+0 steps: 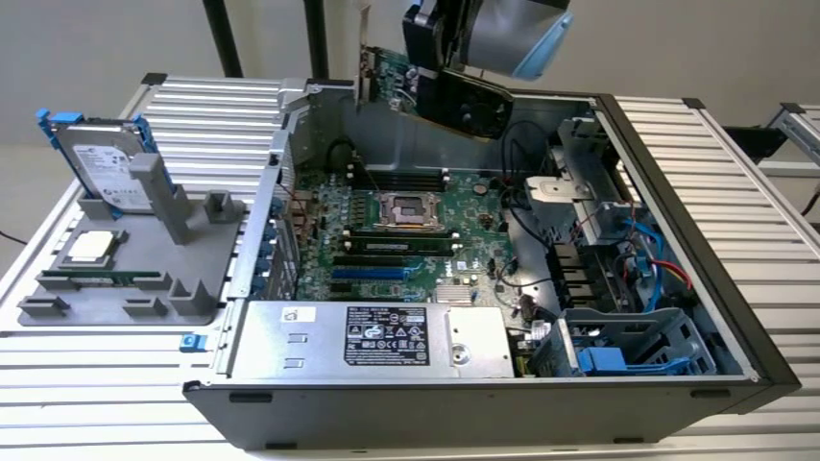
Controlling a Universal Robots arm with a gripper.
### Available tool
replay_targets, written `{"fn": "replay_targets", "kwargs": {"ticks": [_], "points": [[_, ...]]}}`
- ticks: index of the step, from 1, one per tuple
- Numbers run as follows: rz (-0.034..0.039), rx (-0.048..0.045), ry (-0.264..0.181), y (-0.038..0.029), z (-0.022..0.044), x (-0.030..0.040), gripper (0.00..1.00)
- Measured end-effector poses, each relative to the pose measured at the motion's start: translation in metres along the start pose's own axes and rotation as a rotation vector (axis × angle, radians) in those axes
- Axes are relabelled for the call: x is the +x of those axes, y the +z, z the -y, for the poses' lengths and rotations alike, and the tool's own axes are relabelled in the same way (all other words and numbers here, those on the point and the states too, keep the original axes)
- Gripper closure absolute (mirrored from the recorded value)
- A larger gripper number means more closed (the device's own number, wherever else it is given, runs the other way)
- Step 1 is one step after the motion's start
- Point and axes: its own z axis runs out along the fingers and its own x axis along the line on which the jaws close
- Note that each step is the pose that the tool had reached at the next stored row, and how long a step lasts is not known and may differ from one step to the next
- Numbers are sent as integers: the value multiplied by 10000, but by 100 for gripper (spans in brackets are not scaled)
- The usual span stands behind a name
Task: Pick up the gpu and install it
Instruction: 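Insert the gpu into the slot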
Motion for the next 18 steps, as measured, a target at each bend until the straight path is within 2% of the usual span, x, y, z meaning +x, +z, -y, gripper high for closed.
{"fn": "replay_targets", "kwargs": {"ticks": [18], "points": [[-75,-61,-1668,0,2,-1,100]]}}
